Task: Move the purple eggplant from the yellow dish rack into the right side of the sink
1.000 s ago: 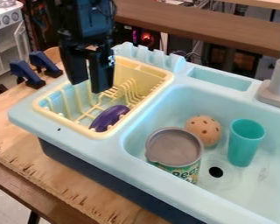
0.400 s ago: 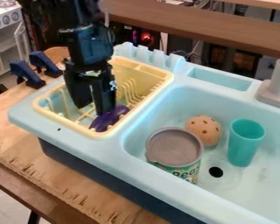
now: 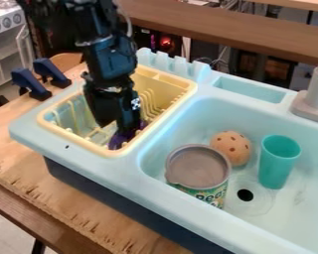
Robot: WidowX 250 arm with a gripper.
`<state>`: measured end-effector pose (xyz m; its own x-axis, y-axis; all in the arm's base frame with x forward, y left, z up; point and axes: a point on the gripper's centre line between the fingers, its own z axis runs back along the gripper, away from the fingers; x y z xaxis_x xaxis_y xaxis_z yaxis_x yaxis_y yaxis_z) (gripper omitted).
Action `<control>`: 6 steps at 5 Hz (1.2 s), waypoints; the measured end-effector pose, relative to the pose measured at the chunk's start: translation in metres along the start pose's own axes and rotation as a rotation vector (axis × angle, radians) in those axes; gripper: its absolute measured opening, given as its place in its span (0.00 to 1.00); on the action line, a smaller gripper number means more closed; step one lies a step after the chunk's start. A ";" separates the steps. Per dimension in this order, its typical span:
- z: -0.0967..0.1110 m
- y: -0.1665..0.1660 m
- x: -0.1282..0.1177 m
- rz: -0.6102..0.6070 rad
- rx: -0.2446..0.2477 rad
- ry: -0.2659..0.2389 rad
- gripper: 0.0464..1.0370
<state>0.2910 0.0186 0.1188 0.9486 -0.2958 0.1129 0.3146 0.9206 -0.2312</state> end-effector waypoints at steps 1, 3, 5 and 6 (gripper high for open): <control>-0.010 -0.003 0.006 -0.029 -0.027 -0.008 0.97; -0.026 -0.003 0.017 0.014 -0.053 0.030 0.79; -0.012 -0.009 0.017 0.023 -0.027 0.001 0.79; 0.016 -0.025 0.013 0.011 0.043 -0.021 0.79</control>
<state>0.2947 -0.0041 0.1415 0.9508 -0.2809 0.1309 0.3022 0.9338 -0.1913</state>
